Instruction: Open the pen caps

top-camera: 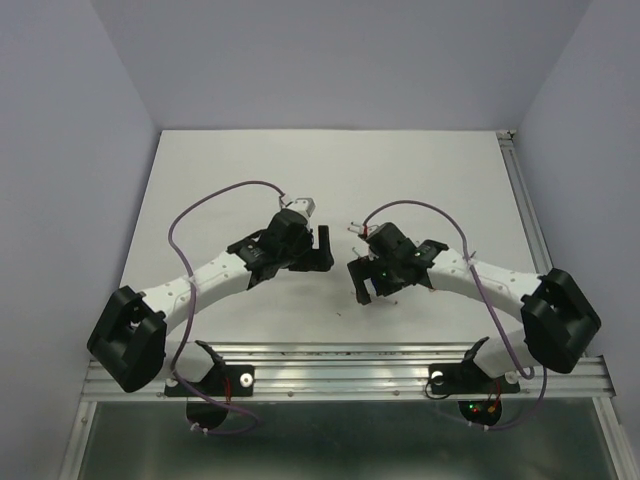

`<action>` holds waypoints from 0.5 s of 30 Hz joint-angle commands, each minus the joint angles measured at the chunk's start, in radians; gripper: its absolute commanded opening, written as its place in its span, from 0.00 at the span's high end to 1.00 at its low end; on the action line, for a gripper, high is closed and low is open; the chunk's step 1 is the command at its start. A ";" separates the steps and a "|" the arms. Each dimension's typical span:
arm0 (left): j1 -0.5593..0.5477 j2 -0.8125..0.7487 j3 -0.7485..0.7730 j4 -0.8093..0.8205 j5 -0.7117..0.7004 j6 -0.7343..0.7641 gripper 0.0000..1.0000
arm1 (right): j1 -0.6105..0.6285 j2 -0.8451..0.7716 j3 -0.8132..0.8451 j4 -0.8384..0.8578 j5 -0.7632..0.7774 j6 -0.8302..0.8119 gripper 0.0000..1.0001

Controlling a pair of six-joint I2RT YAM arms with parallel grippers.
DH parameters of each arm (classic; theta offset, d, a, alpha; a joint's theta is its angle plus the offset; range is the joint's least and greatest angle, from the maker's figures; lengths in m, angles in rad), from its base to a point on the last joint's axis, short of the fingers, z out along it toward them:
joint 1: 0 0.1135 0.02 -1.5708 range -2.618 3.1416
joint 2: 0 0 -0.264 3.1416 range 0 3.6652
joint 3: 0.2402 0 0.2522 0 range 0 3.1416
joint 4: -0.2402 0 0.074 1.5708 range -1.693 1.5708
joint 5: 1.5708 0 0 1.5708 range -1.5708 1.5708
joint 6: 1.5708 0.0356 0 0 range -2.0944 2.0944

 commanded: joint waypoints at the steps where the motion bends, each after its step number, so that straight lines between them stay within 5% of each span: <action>1: 0.018 -0.025 -0.001 0.017 -0.014 -0.015 0.07 | 0.026 0.032 -0.012 0.005 0.017 -0.017 0.00; 15: 0.022 -0.002 0.019 0.014 -0.012 -0.019 0.07 | 0.032 0.130 -0.032 0.049 -0.078 0.008 0.06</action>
